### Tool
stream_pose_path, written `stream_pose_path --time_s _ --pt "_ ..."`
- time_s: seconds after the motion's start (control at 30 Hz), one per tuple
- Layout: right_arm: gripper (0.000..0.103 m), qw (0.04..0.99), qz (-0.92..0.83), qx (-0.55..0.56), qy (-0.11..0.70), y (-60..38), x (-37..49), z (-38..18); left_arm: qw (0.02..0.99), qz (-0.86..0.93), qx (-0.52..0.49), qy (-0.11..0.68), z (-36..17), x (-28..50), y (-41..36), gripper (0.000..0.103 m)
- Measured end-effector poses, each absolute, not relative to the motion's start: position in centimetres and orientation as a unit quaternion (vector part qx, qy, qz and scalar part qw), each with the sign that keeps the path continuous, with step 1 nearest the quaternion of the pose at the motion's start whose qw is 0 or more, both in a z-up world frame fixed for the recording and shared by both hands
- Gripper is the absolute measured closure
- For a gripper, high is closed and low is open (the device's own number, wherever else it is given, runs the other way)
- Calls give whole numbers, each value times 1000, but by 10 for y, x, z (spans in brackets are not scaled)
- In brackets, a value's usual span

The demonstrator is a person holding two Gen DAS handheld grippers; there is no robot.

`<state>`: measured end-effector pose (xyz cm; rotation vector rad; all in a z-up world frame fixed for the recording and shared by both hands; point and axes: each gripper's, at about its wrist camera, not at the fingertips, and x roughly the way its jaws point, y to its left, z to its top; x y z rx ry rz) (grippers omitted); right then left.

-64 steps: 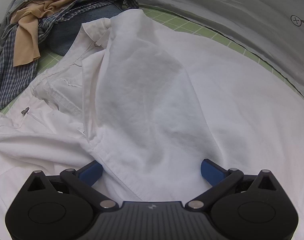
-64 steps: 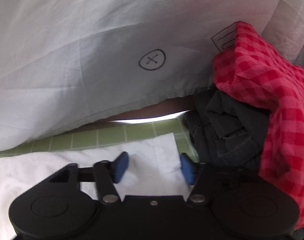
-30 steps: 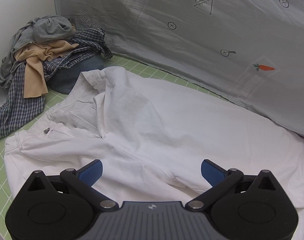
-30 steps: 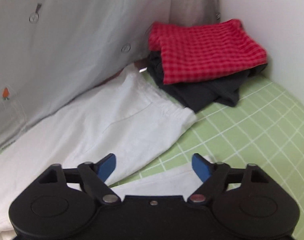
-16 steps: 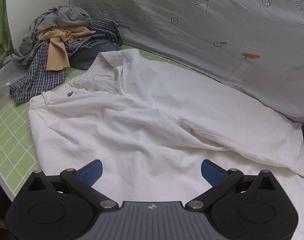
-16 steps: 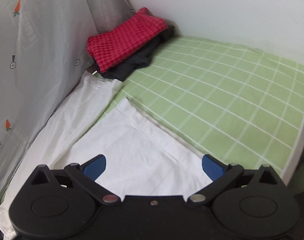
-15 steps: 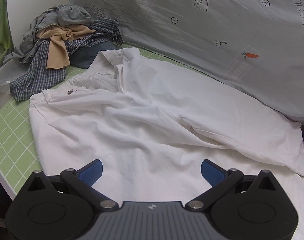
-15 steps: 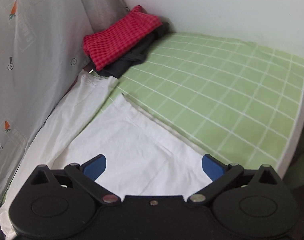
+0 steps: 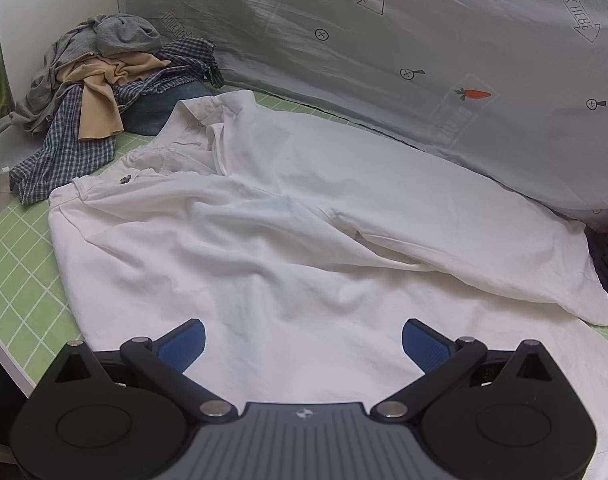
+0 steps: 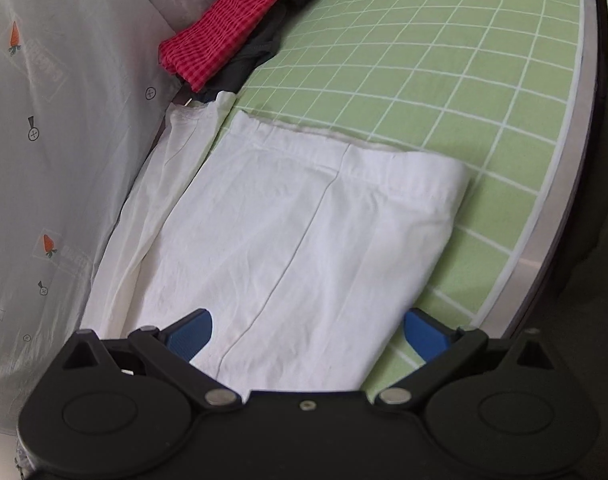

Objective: Fold clothes
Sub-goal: 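Open the right gripper and smooth the trousers leg flat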

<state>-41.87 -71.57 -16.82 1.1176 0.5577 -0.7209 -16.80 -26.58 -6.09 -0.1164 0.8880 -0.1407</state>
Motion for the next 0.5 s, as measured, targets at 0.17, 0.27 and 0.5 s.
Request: stream_pose_path --time_s 0.17,0.27,0.5 --pt "0 752 -293 524 273 -702 -409 -169 897 -59 -69 432 -63 -170 -254 0" --pt "0 744 -277 543 274 -694 -406 -171 893 -48 -82 440 -67 -166 -239 0" --pt "0 712 -262 605 241 -672 -394 -179 880 -21 -131 455 -72 -142 -186 0"
